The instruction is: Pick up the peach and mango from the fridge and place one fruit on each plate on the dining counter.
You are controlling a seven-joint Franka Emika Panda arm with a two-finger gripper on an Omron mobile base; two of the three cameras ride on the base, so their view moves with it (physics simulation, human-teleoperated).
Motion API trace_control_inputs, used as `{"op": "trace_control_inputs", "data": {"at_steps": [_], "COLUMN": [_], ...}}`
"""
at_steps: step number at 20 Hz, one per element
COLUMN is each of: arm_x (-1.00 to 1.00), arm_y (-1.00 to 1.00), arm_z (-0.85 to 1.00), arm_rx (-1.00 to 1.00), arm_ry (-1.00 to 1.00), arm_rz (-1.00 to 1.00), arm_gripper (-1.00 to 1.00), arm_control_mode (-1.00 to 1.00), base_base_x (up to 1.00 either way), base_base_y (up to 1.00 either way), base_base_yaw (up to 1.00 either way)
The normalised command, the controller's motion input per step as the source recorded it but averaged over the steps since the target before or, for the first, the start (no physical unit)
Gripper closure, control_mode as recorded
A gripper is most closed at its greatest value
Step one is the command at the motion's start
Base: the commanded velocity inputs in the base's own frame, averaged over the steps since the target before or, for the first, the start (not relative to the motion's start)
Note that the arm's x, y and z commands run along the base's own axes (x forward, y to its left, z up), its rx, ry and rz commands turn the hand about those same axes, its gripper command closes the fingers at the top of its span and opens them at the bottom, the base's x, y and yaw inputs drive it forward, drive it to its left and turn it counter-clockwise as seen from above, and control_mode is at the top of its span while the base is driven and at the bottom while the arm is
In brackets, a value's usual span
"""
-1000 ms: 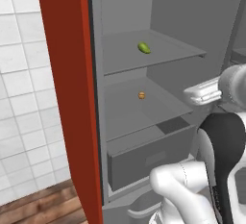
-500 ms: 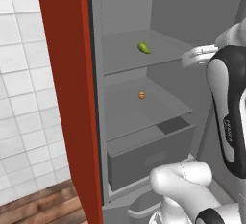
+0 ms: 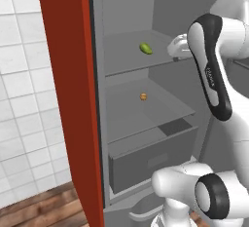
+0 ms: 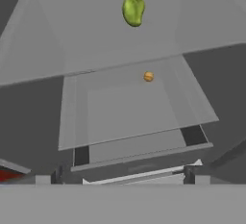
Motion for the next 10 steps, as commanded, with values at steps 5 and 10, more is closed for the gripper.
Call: {"op": "trace_control_inputs", "data": {"at_steps": [5,10], "arm_x": [0.98,0.88], "arm_y": [0.05,0.05], "arm_z": [-0.35,0.0], "arm_rx": [-0.01,0.0], "arm_ry": [-0.24,-0.28], "arm_rz": [0.0,0.0], "arm_gripper": [-1.0,-1.0], "arm_control_mode": [-1.0,-1.0], "base_base_x": [0.0,0.0], "base_base_y": [0.0,0.0], "base_base_yaw": [0.0,0.0]}}
